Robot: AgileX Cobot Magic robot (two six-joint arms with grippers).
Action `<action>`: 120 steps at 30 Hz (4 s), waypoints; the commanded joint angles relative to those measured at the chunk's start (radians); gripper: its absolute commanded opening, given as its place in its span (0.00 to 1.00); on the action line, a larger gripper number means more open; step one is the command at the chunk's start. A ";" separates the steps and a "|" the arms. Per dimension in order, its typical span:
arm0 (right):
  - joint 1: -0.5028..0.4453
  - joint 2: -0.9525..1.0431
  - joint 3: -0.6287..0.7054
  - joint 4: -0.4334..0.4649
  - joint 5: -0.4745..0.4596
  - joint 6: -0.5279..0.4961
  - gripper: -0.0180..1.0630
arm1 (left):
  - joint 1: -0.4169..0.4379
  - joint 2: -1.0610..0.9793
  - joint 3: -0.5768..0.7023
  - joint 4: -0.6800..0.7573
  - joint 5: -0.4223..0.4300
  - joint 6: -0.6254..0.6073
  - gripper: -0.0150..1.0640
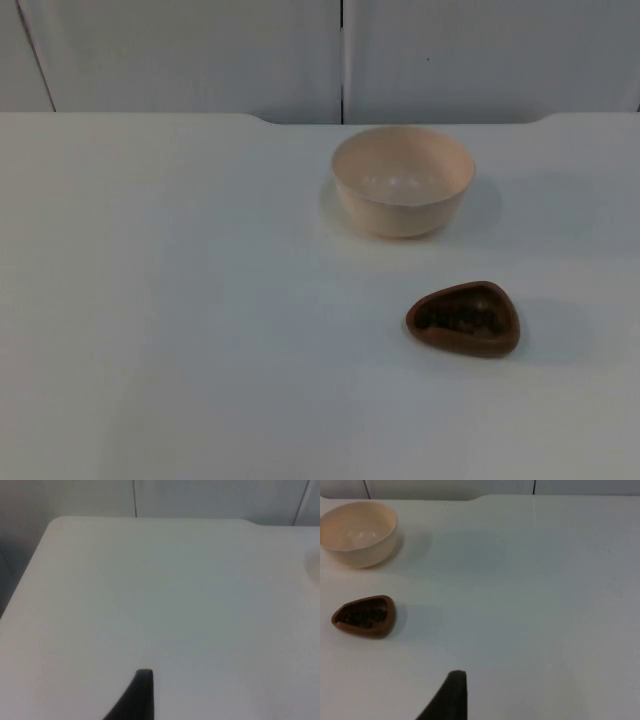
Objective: Pick up the bowl with the left hand and pour the coffee beans from the cup into the bowl with the right hand.
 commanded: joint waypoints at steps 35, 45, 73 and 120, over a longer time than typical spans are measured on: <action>-0.006 -0.002 0.002 0.000 -0.006 0.003 0.99 | -0.001 0.409 -0.194 -0.161 -0.065 0.029 0.99; -0.006 -0.002 0.002 0.000 -0.006 0.003 0.99 | -0.001 0.580 -0.197 -0.332 -0.111 0.173 0.99; -0.006 -0.002 0.002 0.000 -0.006 0.003 0.99 | -0.001 0.939 -0.559 -0.493 -0.106 0.322 0.99; -0.006 -0.002 0.002 -0.006 -0.006 0.005 0.99 | -0.404 1.737 -1.174 -0.307 -0.009 0.172 0.99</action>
